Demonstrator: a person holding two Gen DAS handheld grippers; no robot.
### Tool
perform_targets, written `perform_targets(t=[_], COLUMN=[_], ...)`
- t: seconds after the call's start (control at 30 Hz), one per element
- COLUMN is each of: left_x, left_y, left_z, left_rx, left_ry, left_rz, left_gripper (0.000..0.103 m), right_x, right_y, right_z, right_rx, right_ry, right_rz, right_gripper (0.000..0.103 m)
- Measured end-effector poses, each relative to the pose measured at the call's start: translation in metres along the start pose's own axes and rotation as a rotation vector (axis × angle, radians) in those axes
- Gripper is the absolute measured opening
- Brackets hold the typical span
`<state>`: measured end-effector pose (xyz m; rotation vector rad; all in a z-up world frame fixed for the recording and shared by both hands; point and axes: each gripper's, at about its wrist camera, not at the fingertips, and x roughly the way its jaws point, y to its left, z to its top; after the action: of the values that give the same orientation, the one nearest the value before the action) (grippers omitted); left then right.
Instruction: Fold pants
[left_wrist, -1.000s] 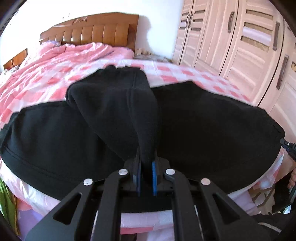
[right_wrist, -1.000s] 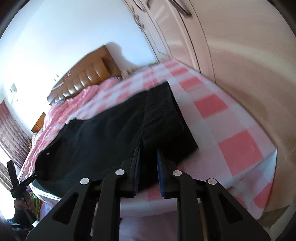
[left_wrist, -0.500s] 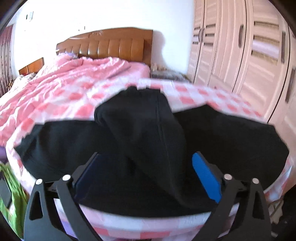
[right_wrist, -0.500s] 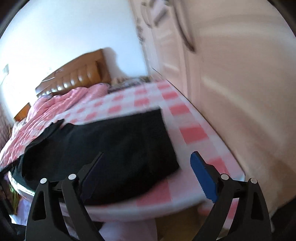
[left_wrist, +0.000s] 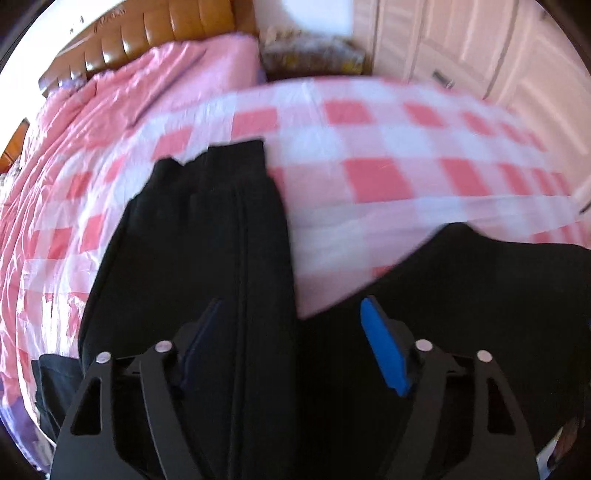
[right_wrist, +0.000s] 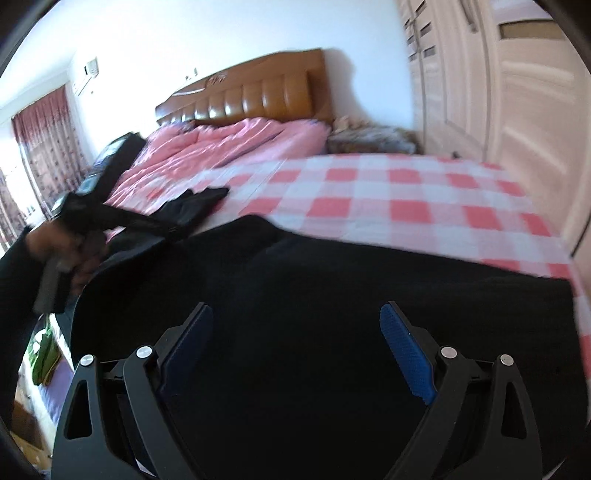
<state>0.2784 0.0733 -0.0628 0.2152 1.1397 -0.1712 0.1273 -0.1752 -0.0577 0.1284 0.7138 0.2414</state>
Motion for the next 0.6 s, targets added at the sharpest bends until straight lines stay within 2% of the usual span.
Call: perform_targets(t=[0.03, 0.07, 0.1, 0.13, 0.17, 0.2, 0.3, 0.4, 0.5, 0.6], left_x=[0.008, 0.015, 0.019, 0.021, 0.018, 0.013, -0.024, -0.082, -0.125, -0.144], left_y=[0.003, 0.007, 0.011, 0.013, 0.016, 0.018, 0.032, 0.068, 0.107, 0.150], left_z=[0.002, 0.003, 0.003, 0.003, 0.000, -0.002, -0.020, -0.058, -0.107, -0.168], left_rx=[-0.003, -0.003, 0.001, 0.010, 0.034, 0.046, 0.053, -0.050, -0.167, -0.281], left_ry=[0.017, 0.030, 0.044, 0.047, 0.028, 0.008, -0.133, -0.294, -0.381, -0.396], left_rz=[0.006, 0.009, 0.017, 0.030, 0.041, 0.041, 0.086, 0.086, 0.089, 0.109], left_gripper=[0.067, 0.054, 0.046, 0.031, 0.016, 0.011, 0.010, 0.010, 0.009, 0.008], right_x=[0.004, 0.008, 0.008, 0.012, 0.012, 0.014, 0.015, 0.017, 0.020, 0.020], right_y=[0.001, 0.001, 0.000, 0.000, -0.001, -0.002, -0.001, -0.002, -0.007, -0.006], right_z=[-0.002, -0.004, -0.006, -0.006, -0.007, -0.007, -0.007, -0.010, -0.011, -0.012], right_rx=[-0.001, -0.002, -0.001, 0.000, 0.004, 0.009, -0.005, -0.019, 0.012, 0.007], right_ry=[0.011, 0.022, 0.031, 0.038, 0.042, 0.046, 0.050, 0.062, 0.070, 0.069], right_rz=[0.006, 0.004, 0.002, 0.000, 0.000, 0.001, -0.003, -0.022, -0.023, -0.029], right_gripper=[0.090, 0.090, 0.090, 0.090, 0.090, 0.090, 0.090, 0.090, 0.090, 0.090])
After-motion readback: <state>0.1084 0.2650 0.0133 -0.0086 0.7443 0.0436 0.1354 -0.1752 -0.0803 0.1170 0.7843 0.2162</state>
